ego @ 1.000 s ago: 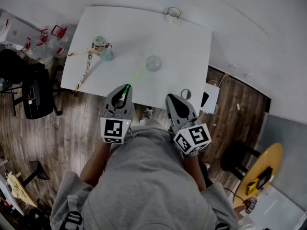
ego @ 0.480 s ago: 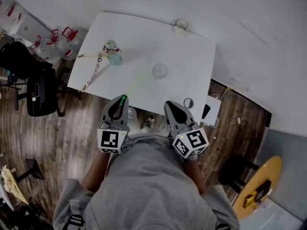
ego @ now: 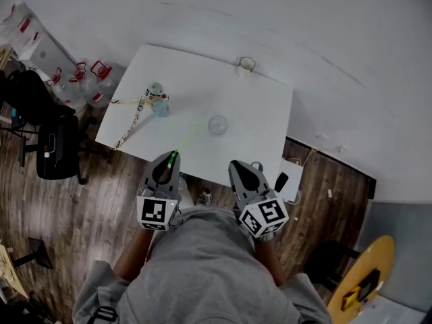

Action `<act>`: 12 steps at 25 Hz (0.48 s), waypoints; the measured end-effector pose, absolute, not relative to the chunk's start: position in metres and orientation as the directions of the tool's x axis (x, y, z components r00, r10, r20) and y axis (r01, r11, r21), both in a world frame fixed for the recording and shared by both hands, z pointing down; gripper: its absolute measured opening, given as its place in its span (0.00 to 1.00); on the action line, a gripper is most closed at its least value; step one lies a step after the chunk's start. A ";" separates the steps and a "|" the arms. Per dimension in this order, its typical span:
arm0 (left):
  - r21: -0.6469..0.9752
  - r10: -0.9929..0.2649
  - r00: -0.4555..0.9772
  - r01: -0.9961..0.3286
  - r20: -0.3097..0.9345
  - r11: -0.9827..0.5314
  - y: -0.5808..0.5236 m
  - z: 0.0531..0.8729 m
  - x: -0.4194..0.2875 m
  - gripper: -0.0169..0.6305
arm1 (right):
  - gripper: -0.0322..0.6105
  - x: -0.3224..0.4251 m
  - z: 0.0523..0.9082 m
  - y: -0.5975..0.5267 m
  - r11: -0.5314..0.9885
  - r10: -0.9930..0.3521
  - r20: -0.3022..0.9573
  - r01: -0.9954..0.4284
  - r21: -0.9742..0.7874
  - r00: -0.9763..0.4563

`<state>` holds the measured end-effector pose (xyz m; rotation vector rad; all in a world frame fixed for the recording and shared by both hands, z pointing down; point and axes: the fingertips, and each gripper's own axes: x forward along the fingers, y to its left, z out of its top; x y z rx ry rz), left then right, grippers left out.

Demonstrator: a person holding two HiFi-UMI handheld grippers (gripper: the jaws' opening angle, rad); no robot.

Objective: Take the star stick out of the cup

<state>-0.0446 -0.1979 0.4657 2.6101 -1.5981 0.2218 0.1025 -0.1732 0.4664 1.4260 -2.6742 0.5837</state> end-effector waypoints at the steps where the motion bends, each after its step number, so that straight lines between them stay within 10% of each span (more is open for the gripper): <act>1: -0.015 -0.880 0.450 -0.889 0.153 -0.457 -0.199 0.462 -0.043 0.09 | 0.11 0.104 0.462 -0.175 0.504 -0.794 0.213 -0.813 -0.293 -0.569; 12: -0.068 -0.883 0.469 -0.880 0.030 -0.470 -0.210 0.405 -0.034 0.09 | 0.11 0.113 0.400 -0.194 0.541 -0.818 0.109 -0.819 -0.191 -0.565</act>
